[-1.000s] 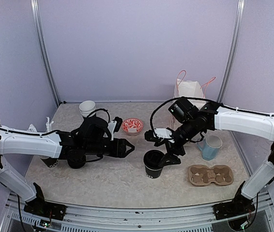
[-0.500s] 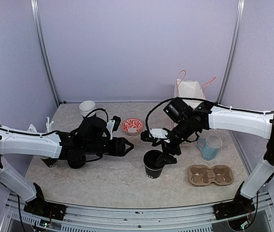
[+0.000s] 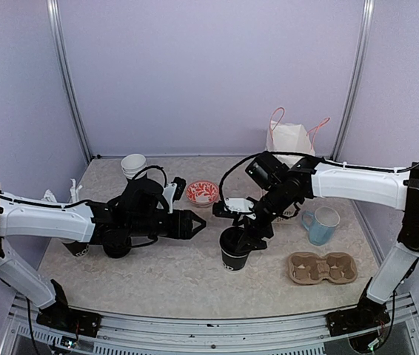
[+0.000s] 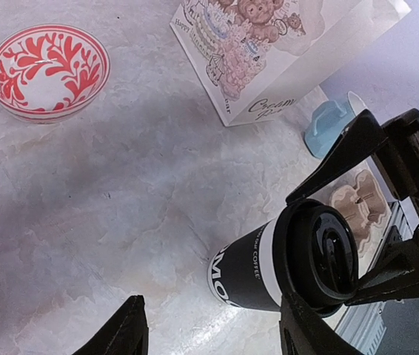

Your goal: Pack the takeout coffee

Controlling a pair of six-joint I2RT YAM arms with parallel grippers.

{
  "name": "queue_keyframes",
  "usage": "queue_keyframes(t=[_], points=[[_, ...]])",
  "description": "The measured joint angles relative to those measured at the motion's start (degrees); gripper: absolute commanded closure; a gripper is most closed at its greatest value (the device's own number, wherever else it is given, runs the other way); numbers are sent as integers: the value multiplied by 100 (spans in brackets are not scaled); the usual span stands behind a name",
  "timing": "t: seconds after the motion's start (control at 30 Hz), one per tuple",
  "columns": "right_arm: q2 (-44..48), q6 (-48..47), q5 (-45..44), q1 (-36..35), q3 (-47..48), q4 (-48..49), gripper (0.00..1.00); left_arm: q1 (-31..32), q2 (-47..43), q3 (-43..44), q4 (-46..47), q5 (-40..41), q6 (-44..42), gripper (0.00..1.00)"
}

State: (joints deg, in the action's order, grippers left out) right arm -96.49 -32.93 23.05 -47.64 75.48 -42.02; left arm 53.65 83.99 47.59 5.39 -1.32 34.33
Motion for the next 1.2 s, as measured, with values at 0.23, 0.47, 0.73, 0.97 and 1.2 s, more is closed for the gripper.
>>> queue_keyframes(t=[0.23, 0.47, 0.73, 0.97, 1.2], points=[[-63, 94, -17, 2, 68, -31, 18, 2, 33, 0, 61, -79, 0, 41], [-103, 125, -26, 2, 76, -39, 22, 9, 107, 0, 72, -144, 0, 41], [-122, 197, -37, 2, 96, -35, 11, 17, 310, 0, 299, -505, 96, 40], [-122, 175, -33, 2, 96, -120, 0, 39, 442, 0, 531, -870, 192, 41], [70, 81, -33, 13, 96, -258, 0, 39, 568, 2, 704, -1108, 293, 44]])
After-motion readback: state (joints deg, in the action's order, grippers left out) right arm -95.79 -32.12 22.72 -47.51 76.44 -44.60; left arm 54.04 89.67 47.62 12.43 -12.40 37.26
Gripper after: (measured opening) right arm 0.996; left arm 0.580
